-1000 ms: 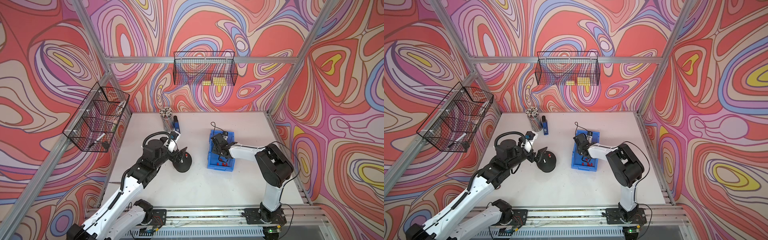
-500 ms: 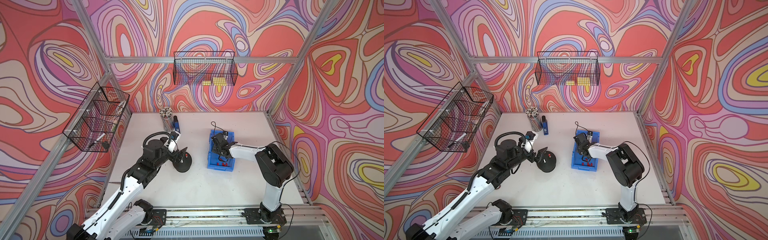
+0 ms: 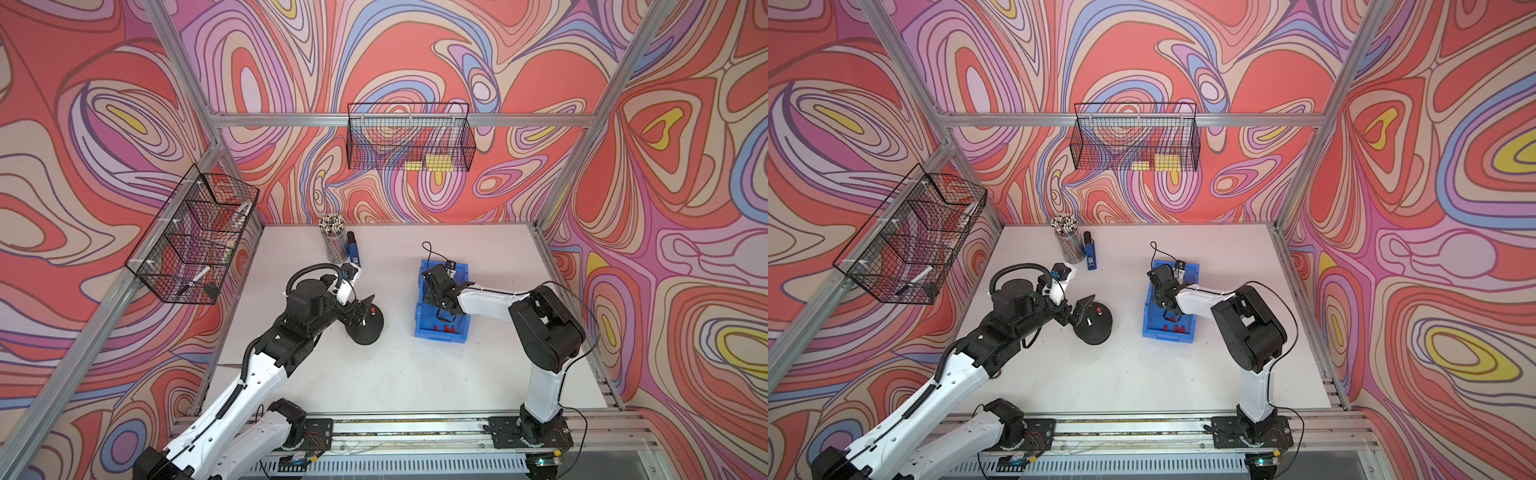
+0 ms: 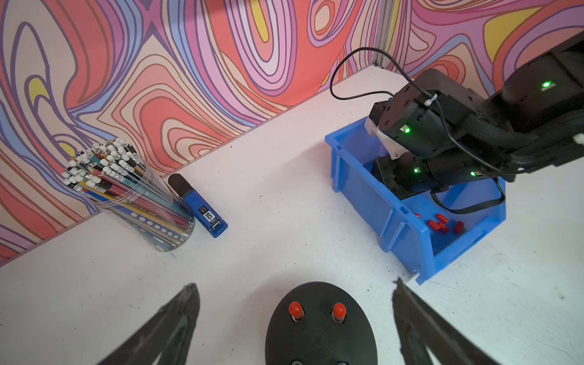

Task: Cover the protruding screws with screw protection sleeves
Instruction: Pick up the screw protection sleeve from the storage box.

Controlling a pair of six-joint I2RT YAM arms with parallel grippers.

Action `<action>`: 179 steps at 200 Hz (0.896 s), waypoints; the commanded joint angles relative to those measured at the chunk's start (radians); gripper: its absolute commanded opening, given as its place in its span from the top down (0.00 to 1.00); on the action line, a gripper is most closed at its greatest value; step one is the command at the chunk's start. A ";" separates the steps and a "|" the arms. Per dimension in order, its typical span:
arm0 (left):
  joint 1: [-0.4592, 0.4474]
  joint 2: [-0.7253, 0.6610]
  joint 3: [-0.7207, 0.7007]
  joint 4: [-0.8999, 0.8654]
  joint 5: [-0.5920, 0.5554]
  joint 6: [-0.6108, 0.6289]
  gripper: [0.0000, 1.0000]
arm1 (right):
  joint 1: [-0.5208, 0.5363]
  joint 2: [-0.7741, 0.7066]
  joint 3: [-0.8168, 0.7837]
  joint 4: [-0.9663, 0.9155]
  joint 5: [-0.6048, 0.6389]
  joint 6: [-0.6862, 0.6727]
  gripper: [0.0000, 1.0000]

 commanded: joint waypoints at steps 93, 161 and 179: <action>-0.004 -0.002 0.019 -0.009 -0.003 0.019 0.05 | -0.010 0.024 0.010 -0.025 0.019 -0.003 0.80; -0.004 -0.005 0.019 -0.009 -0.005 0.019 0.05 | -0.010 0.025 0.005 -0.025 0.012 -0.003 0.86; -0.004 -0.005 0.019 -0.009 -0.006 0.019 0.05 | -0.010 0.023 0.006 -0.026 0.013 -0.005 0.88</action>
